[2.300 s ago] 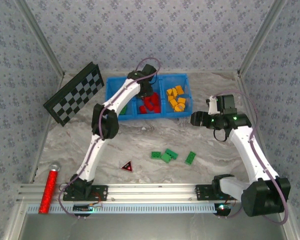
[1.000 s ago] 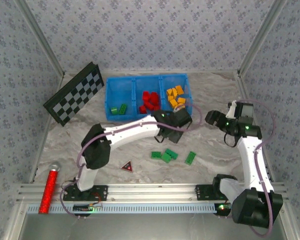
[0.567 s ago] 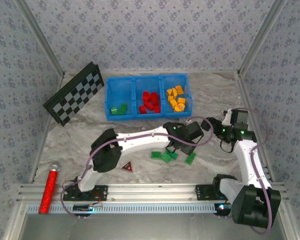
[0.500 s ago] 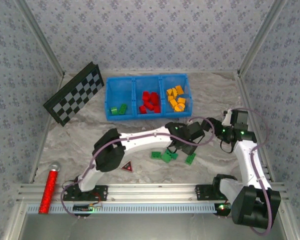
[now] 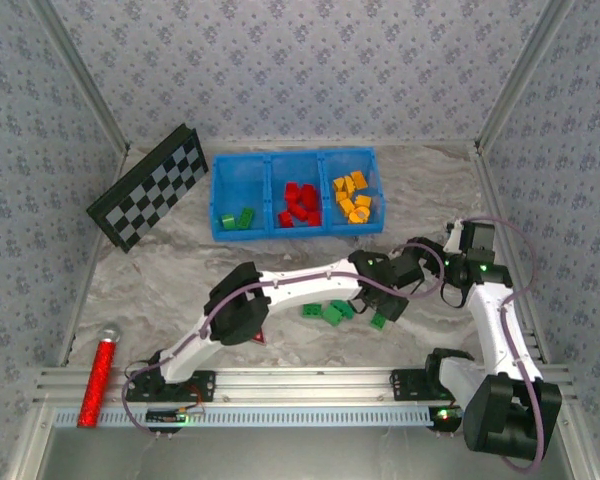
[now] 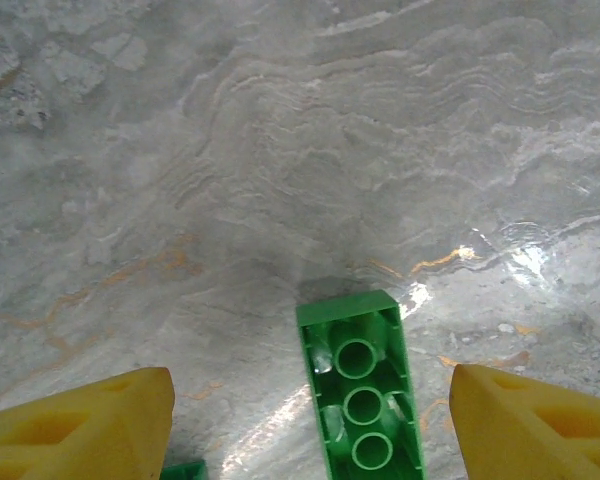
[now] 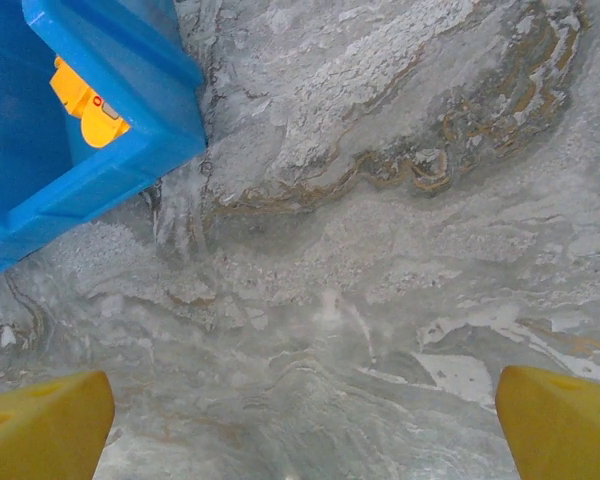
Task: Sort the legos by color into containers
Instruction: Pick up the lego from the bottom-right of the table.
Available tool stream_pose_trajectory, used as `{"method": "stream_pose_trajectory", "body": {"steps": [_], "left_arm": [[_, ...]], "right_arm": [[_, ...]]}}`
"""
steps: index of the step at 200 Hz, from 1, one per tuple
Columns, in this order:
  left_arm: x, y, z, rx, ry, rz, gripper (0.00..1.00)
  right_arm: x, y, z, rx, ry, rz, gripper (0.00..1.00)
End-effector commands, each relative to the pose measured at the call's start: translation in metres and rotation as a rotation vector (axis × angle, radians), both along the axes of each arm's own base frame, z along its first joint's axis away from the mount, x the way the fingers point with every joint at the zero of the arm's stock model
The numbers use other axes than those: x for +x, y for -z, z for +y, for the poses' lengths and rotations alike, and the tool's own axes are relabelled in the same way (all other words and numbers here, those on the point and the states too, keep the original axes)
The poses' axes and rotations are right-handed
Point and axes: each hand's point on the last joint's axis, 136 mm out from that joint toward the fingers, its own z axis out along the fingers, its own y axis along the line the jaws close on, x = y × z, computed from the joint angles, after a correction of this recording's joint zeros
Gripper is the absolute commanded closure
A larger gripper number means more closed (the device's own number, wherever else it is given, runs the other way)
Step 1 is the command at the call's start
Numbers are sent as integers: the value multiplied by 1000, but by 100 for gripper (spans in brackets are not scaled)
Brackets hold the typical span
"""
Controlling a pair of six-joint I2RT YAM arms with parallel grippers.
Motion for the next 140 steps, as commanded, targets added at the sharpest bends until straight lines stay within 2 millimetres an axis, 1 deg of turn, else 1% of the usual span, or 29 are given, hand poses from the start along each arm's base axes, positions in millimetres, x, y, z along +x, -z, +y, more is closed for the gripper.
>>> {"method": "stream_pose_trajectory", "body": {"steps": [1,36,66,84,114,140], "left_arm": [[-12,10,-1,41,12,38,27],[-17,26,-1,87,18,80,30],[-26,47,7,158,10,138,32],[-28,54,10,168,7,155,39],[-29,57,10,176,4,165,60],[-25,58,13,182,-14,177,71]], "right_arm": [[-1,3,-6,-37,24,1,0],[-1,4,-13,-54,71,9,0],[0,3,-15,-62,82,6,1],[1,2,-15,-63,80,3,1],[1,3,-15,-59,79,5,1],[2,2,-15,-61,76,3,1]]}}
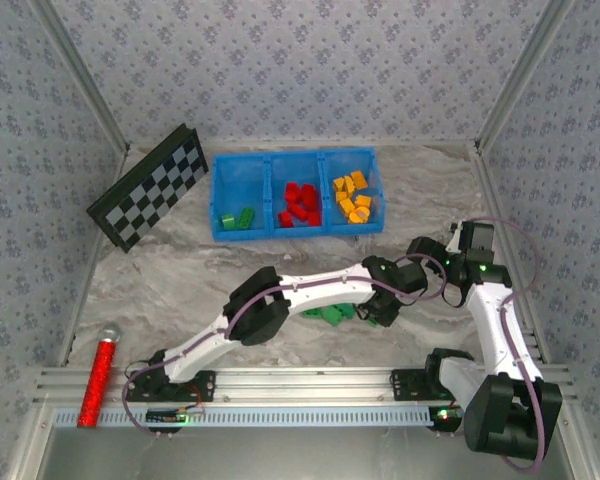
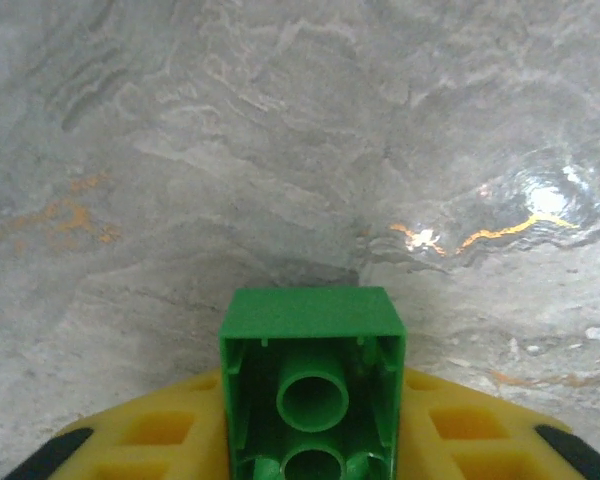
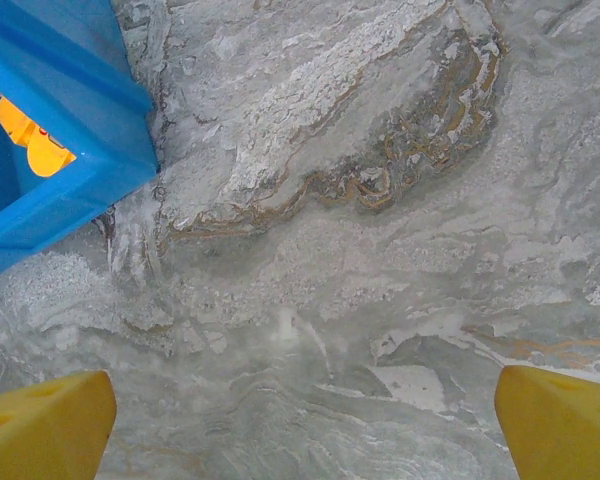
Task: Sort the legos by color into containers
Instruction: Pick up the lego from the bottom-right of the table, then place the lego in the container.
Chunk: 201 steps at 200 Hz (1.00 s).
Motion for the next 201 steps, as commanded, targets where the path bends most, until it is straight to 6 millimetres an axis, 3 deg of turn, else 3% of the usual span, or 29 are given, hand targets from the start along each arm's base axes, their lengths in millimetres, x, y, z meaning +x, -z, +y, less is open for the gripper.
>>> {"method": "stream_pose_trajectory", "body": {"steps": [1,24,32,51,55,88,106,146,172,201], "left_arm": [[-10,11,7,45,-3,56,71],[12,-2,17,5,-77,51,75],[28,-17,21,-43,-121,34,75],[75,-75,39,-168,-222,-58,75],[83,-76,51,-158,-244,-66,74],[147,-149,134,-171,-417,-200,73],[176,-173,182,-167,-501,-275,72],[226,-180,293,-97,-718,-336,71],[252,-168,330,-78,-785,-333,71],[283,-149,348,-61,-824,-311,70]], "right_arm": [[1,-1,0,-2,6,-6,1],[2,-1,-2,-10,8,-7,1],[2,-1,-2,-8,8,-4,1],[4,1,-1,4,3,8,1],[4,2,-1,9,5,11,1],[14,6,3,58,2,58,3],[25,8,8,86,-20,81,4],[50,-3,17,64,-58,88,6],[63,-8,23,39,-72,90,6],[74,-9,38,33,-109,118,6]]}}
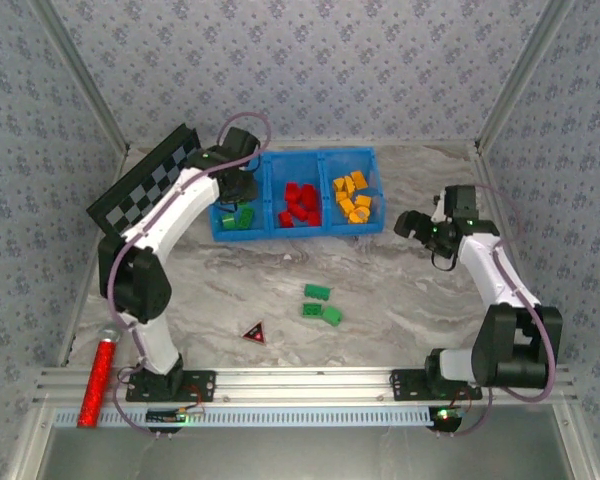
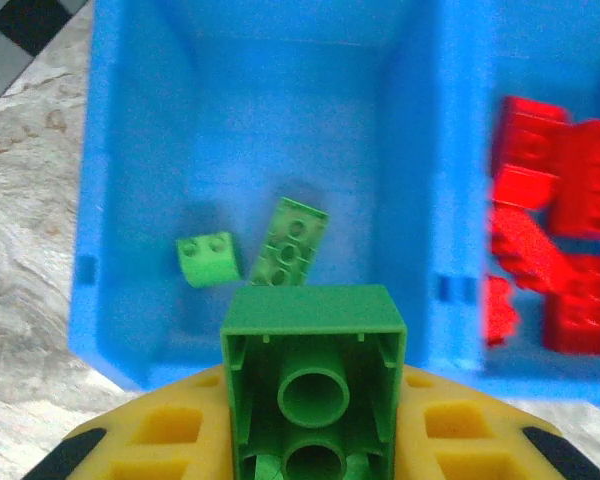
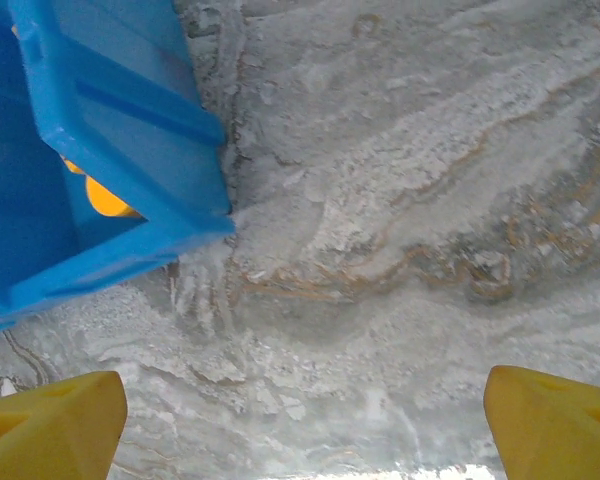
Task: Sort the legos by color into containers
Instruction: Place the lego in the container.
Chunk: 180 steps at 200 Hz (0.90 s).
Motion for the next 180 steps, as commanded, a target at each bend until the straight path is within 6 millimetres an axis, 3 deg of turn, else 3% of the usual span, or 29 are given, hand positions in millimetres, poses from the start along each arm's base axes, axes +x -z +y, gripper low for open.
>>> {"method": "stream_pose_trajectory", "body": {"steps": [1,36,47,50,78,109,149,180], "left_arm": [[23,10,3,3,18,7,70],[58,51,2,-20,13,78,67],[65,68,-2,-38,15,106,66],[71,64,-5,-48,17,90,65],[92,95,-10,-53,14,131,62],[113,112,-10,-87,-8,138,57],[127,111,-11,-106,-7,131,48],[124,75,-16,-122,40,86,47]], "right_arm": [[7,-3,8,-12,-9,31,6],[10,-7,30,-45,-76,43,6],[3,-3,35,-58,-92,78,6],[2,-3,36,-61,-96,81,6],[-4,2,45,-72,-110,115,6],[-7,5,53,-89,-126,133,6],[4,-5,60,-119,-161,132,7],[17,-21,66,-149,-199,96,7]]}}
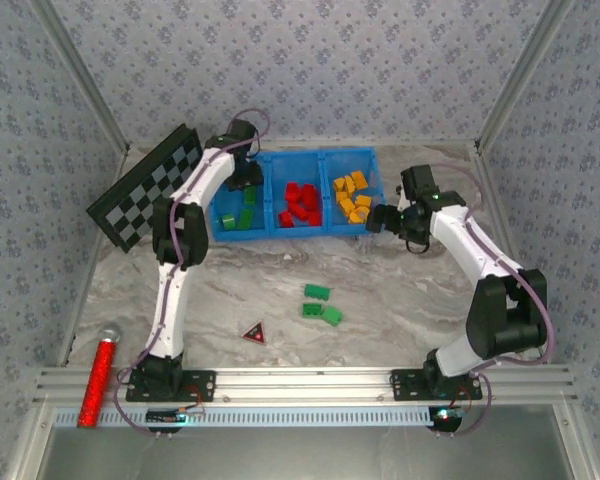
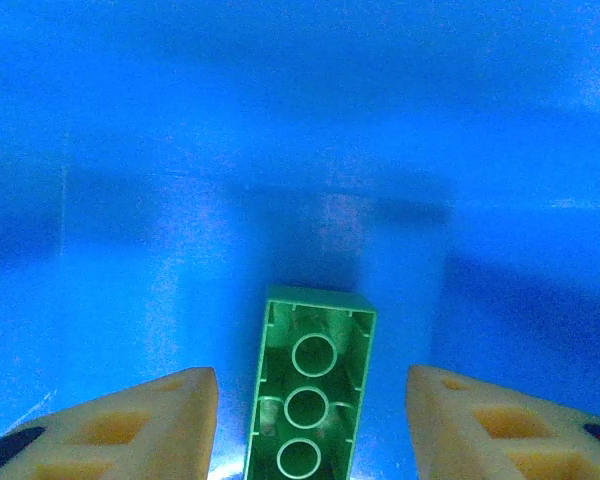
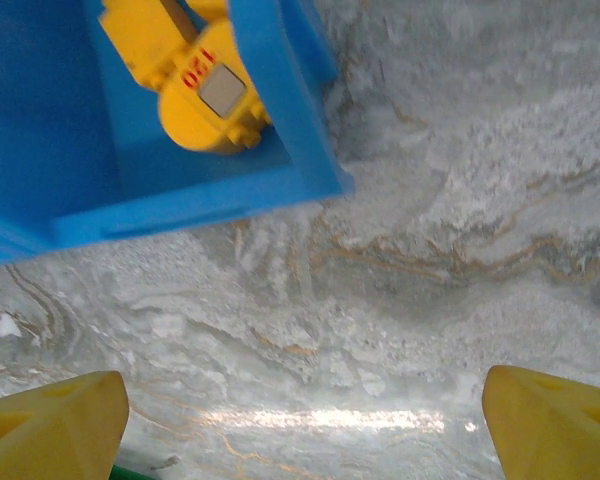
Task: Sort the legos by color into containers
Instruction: Place the lego in the container.
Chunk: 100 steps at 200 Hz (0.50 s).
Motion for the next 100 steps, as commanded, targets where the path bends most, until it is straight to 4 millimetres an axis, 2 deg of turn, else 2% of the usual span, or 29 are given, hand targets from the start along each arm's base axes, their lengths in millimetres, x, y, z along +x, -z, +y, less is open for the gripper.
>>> {"method": "stream_pose_trajectory", "body": {"steps": [1,33,54,75,100], "left_arm": [[-6,-38,-10,-30,59,-34,47],[-31,-106,-16,37,189,-130,45],[-68,-135,-29,173,380,-178,42],[-118,-139,-45,294,610,-184,40],[-188,-120,-72,322,913,-207,38]], "right_arm": [[5,-13,1,-41,-32,-15,7],[10,-15,5,-47,-71,-27,7],[10,-16,5,-55,-97,-32,7],[8,-17,2,-81,-117,-22,7],[4,-18,-1,-96,-135,-15,7]]}}
